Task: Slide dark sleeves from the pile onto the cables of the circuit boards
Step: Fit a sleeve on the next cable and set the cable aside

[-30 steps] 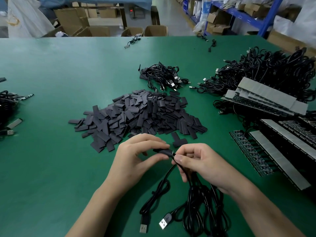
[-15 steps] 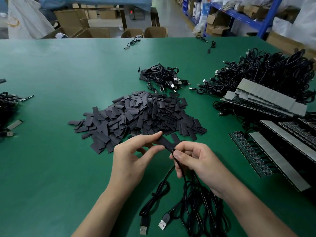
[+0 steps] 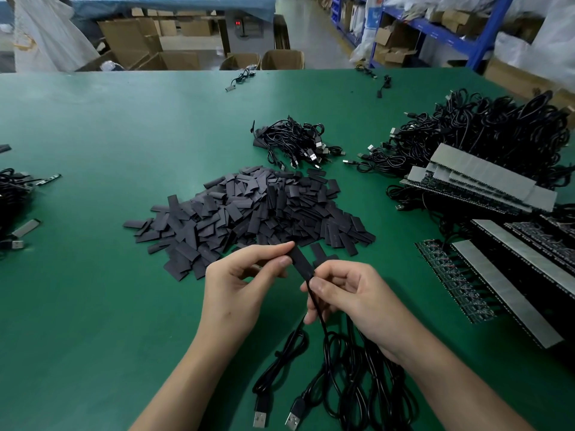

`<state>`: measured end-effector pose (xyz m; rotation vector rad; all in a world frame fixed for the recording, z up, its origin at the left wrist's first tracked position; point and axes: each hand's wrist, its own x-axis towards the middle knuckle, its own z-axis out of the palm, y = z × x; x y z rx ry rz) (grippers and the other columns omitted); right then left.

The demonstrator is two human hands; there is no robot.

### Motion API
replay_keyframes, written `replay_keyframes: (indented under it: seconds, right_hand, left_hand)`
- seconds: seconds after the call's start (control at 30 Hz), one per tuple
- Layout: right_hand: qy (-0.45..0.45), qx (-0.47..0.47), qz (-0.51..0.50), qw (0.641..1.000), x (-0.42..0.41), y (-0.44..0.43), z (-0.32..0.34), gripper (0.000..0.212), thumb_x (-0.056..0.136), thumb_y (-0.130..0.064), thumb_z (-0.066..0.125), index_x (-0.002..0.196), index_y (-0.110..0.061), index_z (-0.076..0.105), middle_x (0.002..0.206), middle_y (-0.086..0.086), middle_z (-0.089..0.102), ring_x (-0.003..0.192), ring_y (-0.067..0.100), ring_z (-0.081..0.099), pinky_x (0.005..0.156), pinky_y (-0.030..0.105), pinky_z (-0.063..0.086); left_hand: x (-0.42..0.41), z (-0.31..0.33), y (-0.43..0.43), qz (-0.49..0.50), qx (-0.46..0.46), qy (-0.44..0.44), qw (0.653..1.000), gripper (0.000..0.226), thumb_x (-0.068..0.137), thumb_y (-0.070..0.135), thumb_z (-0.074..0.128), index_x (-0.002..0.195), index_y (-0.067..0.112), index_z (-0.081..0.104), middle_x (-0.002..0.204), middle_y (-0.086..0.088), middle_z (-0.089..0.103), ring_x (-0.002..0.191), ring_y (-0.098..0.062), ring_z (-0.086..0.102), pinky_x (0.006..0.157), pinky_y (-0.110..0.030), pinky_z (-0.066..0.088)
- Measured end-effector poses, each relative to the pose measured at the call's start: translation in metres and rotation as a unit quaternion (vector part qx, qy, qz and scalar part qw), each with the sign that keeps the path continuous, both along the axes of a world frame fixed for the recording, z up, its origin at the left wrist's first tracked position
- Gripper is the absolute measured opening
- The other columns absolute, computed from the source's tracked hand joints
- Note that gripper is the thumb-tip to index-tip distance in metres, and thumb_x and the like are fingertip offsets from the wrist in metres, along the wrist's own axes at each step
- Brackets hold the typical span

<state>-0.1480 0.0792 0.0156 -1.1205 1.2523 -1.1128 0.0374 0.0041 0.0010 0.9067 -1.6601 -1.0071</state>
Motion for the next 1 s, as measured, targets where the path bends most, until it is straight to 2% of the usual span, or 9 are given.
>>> replay_keyframes:
  seconds: [0.3, 0.43, 0.53, 0.67, 0.77, 0.9, 1.0]
  right_hand:
    - [-0.009, 0.005, -0.001, 1.0, 0.0, -0.001, -0.003, 0.017, 0.103, -0.013, 0.063, 0.091, -0.011, 0.074, 0.083, 0.011, 0.077, 0.083, 0.031, 0.078, 0.068, 0.027, 0.058]
    - [-0.008, 0.007, -0.002, 1.0, -0.001, -0.001, -0.005, 0.015, 0.103, -0.012, 0.063, 0.095, -0.003, 0.071, 0.084, 0.011, 0.077, 0.083, 0.031, 0.079, 0.068, 0.026, 0.058]
    - [-0.011, 0.007, -0.003, 1.0, 0.0, -0.001, -0.004, 0.014, 0.102, -0.013, 0.064, 0.094, -0.005, 0.072, 0.084, 0.013, 0.077, 0.083, 0.032, 0.079, 0.068, 0.027, 0.059]
    - [-0.011, 0.003, 0.0, 1.0, 0.0, -0.001, -0.003, 0.015, 0.102, -0.012, 0.064, 0.091, -0.01, 0.074, 0.084, 0.015, 0.077, 0.083, 0.033, 0.078, 0.068, 0.027, 0.059]
    - [-0.014, -0.002, 0.001, 1.0, 0.001, -0.001, -0.002, 0.015, 0.101, -0.016, 0.065, 0.09, -0.015, 0.075, 0.083, 0.014, 0.077, 0.082, 0.032, 0.078, 0.068, 0.027, 0.059]
    - [-0.009, -0.018, 0.009, 1.0, 0.0, 0.0, -0.002, 0.013, 0.098, -0.024, 0.066, 0.094, -0.019, 0.078, 0.086, 0.013, 0.078, 0.084, 0.029, 0.079, 0.069, 0.025, 0.059]
    - [0.051, -0.031, 0.022, 0.998, -0.002, 0.001, -0.003, 0.019, 0.091, -0.041, 0.072, 0.1, -0.026, 0.078, 0.097, 0.003, 0.08, 0.094, 0.02, 0.078, 0.081, 0.029, 0.061]
  left_hand:
    - [0.003, 0.004, 0.002, -0.018, -0.022, -0.04, 0.999, 0.018, 0.092, 0.029, 0.072, 0.108, 0.035, 0.078, 0.085, 0.009, 0.076, 0.081, -0.017, 0.073, 0.07, -0.038, 0.057]
    - [0.002, 0.008, 0.004, -0.025, -0.038, -0.047, 0.998, 0.021, 0.091, 0.029, 0.071, 0.11, 0.031, 0.078, 0.086, 0.012, 0.076, 0.081, -0.014, 0.073, 0.07, -0.03, 0.057]
    - [0.0, 0.009, 0.005, -0.026, -0.047, -0.047, 0.997, 0.022, 0.091, 0.027, 0.071, 0.111, 0.027, 0.078, 0.085, 0.013, 0.075, 0.079, -0.011, 0.073, 0.071, -0.02, 0.055]
    - [0.0, 0.009, 0.005, -0.029, -0.044, -0.041, 0.998, 0.021, 0.092, 0.025, 0.071, 0.111, 0.027, 0.078, 0.086, 0.011, 0.076, 0.08, -0.012, 0.074, 0.072, -0.022, 0.056]
    - [-0.003, 0.008, 0.007, -0.038, -0.017, -0.01, 0.999, 0.019, 0.093, 0.02, 0.074, 0.11, 0.028, 0.076, 0.087, 0.009, 0.076, 0.08, -0.011, 0.074, 0.073, -0.023, 0.057]
    - [-0.008, 0.008, 0.008, -0.064, 0.054, 0.077, 0.994, 0.017, 0.09, 0.016, 0.074, 0.106, 0.022, 0.076, 0.08, -0.004, 0.076, 0.073, -0.017, 0.074, 0.071, -0.023, 0.055]
    - [-0.006, 0.011, 0.005, -0.055, 0.088, 0.147, 0.984, 0.019, 0.088, 0.012, 0.075, 0.102, 0.025, 0.077, 0.076, -0.008, 0.076, 0.071, -0.018, 0.073, 0.069, -0.022, 0.056]
